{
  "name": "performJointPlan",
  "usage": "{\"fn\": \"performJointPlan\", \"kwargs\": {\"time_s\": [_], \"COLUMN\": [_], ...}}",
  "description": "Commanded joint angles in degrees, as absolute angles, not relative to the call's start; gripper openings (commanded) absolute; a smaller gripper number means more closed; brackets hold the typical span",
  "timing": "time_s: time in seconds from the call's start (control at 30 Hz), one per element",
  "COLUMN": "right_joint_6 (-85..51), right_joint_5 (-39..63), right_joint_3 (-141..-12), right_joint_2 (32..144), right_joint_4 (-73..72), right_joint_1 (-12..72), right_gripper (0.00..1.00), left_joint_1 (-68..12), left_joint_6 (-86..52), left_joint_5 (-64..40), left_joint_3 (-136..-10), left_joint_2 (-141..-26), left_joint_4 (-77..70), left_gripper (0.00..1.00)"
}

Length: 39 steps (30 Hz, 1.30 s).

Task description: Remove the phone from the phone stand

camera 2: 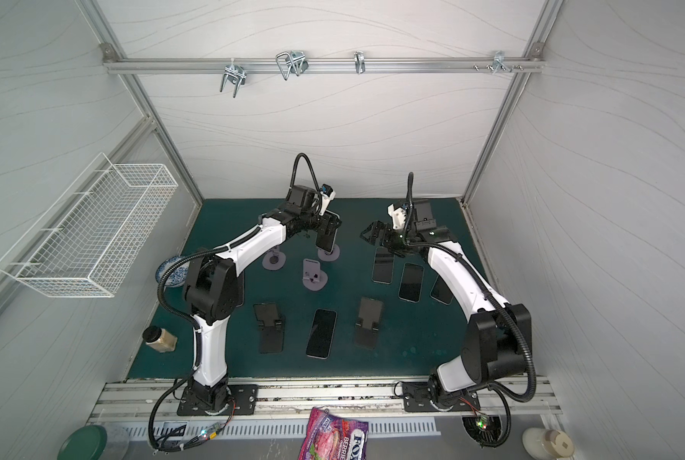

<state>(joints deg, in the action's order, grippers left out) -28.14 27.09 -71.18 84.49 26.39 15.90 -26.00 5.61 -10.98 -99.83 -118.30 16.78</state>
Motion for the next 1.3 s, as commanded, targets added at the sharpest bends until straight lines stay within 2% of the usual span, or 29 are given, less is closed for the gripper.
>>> {"fn": "performJointPlan", "kwargs": {"time_s": [0.0,0.7,1.27], "right_joint_6": [-28.7,-29.3,-29.8], "right_joint_5": [27.7,25.9,21.8], "right_joint_3": [-72.8,-74.5,-80.4], "right_joint_2": [85.0,83.5,77.7], "right_joint_4": [25.8,26.4,33.4], "right_joint_1": [16.3,17.2,22.6], "right_gripper": [0.99,0.99,0.97], "left_joint_1": [-26.2,-26.2,-26.6], "left_joint_6": [6.5,5.2,-1.3], "left_joint_5": [-12.0,-12.6,-13.8], "left_joint_3": [-104.0,-107.8,-107.0], "left_joint_2": [-114.8,-111.2,-99.3], "left_joint_4": [16.3,19.5,26.0], "left_gripper": [0.63,0.61,0.59]}}
